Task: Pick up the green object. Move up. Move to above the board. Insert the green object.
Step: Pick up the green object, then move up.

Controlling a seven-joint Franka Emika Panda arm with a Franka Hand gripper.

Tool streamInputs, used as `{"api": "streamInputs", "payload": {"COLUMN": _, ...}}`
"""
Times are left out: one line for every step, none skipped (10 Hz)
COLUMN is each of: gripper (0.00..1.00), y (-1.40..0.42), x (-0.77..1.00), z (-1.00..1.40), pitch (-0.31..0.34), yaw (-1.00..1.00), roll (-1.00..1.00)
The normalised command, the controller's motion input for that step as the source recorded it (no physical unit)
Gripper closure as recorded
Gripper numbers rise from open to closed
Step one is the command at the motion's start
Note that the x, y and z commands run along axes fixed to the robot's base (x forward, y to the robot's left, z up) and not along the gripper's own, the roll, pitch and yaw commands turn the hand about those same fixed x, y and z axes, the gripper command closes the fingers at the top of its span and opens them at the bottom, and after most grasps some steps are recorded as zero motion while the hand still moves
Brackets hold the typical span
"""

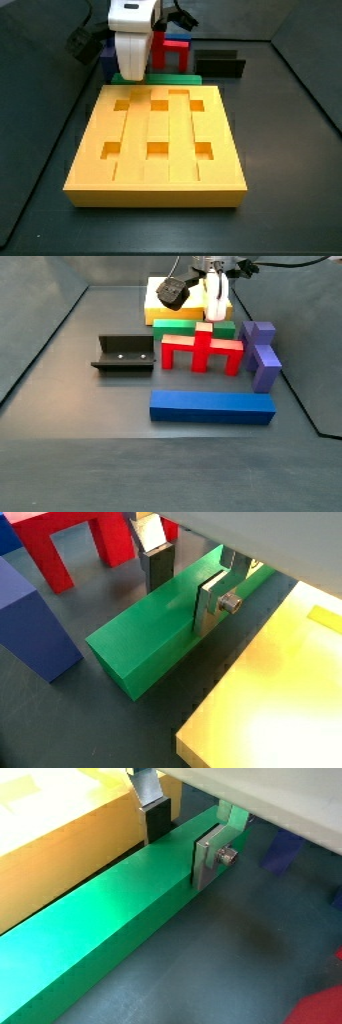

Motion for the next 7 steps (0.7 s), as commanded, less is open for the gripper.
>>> {"api": "streamInputs", "payload": {"gripper": 1.0, "y": 0.0, "x": 0.0, "z": 0.0, "pitch": 0.0, "yaw": 0.0, "roll": 0.0}}
{"api": "streamInputs", "payload": {"gripper": 1.0, "y": 0.0, "x": 0.0, "z": 0.0, "pitch": 0.0, "yaw": 0.0, "roll": 0.0}}
{"api": "streamInputs", "payload": {"gripper": 1.0, "y": 0.0, "x": 0.0, "z": 0.0, "pitch": 0.0, "yaw": 0.0, "roll": 0.0}}
{"api": "streamInputs", "payload": {"gripper": 1.0, "y": 0.0, "x": 0.0, "z": 0.0, "pitch": 0.0, "yaw": 0.0, "roll": 0.0}}
{"api": "streamInputs", "payload": {"gripper": 1.0, "y": 0.0, "x": 0.0, "z": 0.0, "pitch": 0.0, "yaw": 0.0, "roll": 0.0}}
{"api": "streamInputs", "payload": {"gripper": 1.0, "y": 0.0, "x": 0.0, "z": 0.0, "pitch": 0.0, "yaw": 0.0, "roll": 0.0}}
{"api": "streamInputs", "payload": {"gripper": 1.0, "y": 0.0, "x": 0.0, "z": 0.83, "pitch": 0.0, "yaw": 0.0, "roll": 0.0}}
